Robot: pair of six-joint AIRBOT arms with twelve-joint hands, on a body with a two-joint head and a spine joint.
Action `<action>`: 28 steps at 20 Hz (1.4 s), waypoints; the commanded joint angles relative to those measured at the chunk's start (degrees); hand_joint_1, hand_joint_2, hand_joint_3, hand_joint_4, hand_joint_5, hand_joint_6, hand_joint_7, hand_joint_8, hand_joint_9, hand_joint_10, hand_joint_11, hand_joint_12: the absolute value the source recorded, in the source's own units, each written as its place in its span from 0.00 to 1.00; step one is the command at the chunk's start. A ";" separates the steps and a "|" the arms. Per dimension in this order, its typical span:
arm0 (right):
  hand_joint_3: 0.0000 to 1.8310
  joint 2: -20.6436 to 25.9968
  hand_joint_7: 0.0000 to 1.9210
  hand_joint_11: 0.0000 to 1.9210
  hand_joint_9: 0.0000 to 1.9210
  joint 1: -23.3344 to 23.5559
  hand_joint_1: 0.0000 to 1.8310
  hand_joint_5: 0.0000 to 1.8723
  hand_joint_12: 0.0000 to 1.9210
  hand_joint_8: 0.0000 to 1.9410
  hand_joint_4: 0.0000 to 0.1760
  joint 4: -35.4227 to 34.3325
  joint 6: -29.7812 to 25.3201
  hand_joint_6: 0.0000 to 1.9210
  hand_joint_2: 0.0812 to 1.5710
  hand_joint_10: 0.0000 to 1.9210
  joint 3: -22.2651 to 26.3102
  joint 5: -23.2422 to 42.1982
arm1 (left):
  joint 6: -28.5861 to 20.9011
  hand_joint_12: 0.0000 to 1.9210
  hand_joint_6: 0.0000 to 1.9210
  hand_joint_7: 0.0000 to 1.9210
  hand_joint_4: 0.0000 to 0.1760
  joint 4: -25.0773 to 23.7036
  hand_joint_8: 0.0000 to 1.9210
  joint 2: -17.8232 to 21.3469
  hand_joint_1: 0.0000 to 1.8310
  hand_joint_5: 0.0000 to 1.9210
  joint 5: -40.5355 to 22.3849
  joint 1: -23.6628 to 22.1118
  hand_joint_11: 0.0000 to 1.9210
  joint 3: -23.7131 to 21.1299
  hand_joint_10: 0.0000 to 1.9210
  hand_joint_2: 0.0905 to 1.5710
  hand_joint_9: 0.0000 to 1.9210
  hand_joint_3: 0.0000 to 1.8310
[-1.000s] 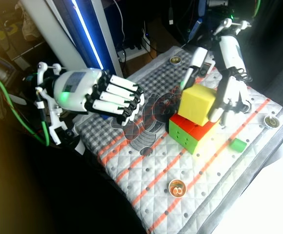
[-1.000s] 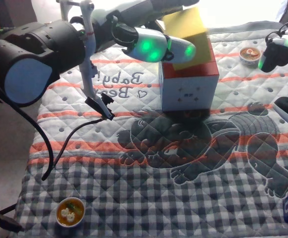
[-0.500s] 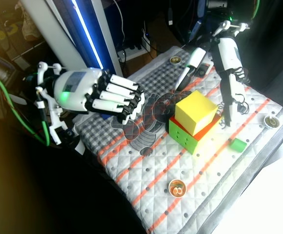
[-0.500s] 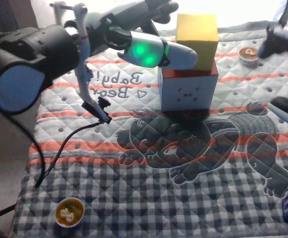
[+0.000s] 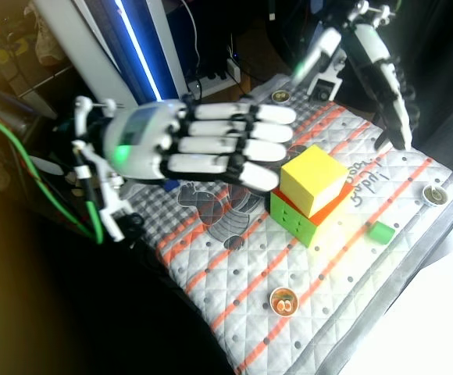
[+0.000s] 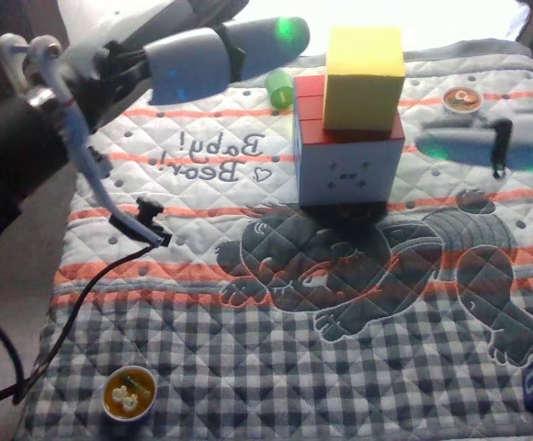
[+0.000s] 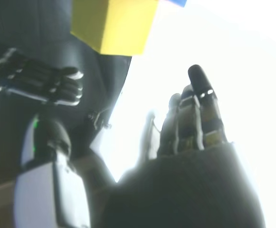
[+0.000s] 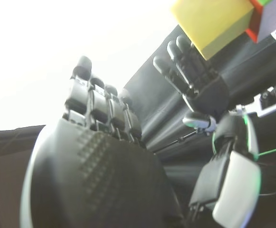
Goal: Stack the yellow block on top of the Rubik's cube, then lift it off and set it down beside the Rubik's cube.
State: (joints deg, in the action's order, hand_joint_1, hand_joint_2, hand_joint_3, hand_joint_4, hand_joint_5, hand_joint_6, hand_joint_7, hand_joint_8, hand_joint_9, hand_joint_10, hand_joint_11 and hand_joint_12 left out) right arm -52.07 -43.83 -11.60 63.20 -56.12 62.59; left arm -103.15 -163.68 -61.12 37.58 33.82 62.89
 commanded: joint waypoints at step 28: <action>0.00 -12.09 0.23 0.01 0.13 11.34 0.55 0.03 1.00 0.44 0.00 0.35 -2.40 0.00 0.69 0.76 -13.53 -17.17 | -0.45 0.79 0.01 0.07 0.65 4.52 0.26 4.97 0.25 0.08 20.21 8.11 0.00 -6.83 0.50 0.81 0.01 0.00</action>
State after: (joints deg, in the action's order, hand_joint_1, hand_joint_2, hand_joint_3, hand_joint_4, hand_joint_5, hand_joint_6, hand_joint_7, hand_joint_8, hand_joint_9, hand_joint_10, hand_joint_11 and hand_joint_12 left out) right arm -64.07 -33.69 -11.68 61.14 -69.38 38.65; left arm -103.15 -157.91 -56.53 50.28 42.46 56.27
